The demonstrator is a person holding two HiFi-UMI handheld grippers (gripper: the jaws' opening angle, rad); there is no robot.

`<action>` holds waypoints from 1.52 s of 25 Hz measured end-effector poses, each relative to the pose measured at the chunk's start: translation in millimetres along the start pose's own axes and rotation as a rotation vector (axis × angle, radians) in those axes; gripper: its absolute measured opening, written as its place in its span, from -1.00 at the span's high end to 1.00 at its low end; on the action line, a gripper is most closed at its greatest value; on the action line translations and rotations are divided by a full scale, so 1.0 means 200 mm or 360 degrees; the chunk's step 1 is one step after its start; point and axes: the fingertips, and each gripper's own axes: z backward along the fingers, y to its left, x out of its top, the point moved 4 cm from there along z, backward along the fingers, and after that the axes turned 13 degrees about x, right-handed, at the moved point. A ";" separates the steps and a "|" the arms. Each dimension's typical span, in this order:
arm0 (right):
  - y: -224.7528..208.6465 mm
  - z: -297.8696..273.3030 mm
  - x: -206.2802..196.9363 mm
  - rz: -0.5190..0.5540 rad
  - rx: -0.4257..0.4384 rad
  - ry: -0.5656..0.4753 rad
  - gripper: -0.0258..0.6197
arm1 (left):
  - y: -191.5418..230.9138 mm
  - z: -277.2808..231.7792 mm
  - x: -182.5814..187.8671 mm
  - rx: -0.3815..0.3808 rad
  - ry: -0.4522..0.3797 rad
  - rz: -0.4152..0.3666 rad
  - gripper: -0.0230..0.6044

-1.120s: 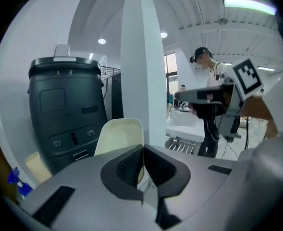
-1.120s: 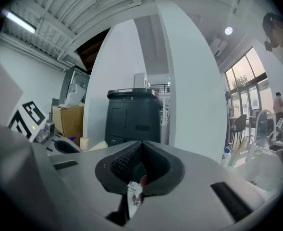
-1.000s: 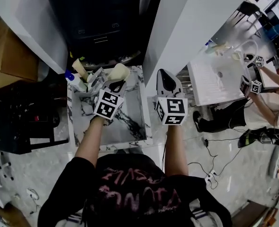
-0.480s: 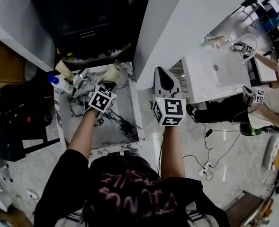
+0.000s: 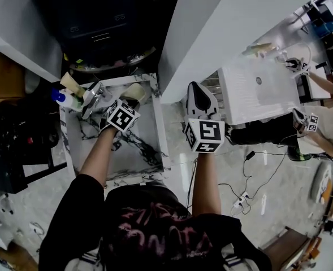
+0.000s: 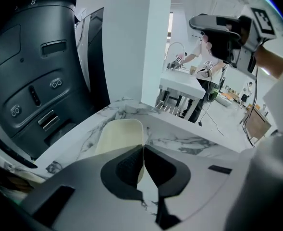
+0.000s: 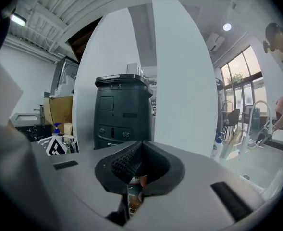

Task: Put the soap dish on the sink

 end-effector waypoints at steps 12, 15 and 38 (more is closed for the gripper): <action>0.03 -0.06 -0.01 -0.0014 0.0025 0.0022 0.89 | 0.02 -0.02 0.00 -0.0006 -0.0026 0.0020 0.66; 0.04 -0.07 -0.01 -0.0017 0.0029 0.0021 0.89 | 0.03 0.00 0.02 0.0007 -0.0062 0.0022 0.60; 0.28 0.02 0.17 0.0053 0.0145 -0.0103 0.89 | 0.21 0.83 0.37 0.0483 -0.0707 0.0317 0.87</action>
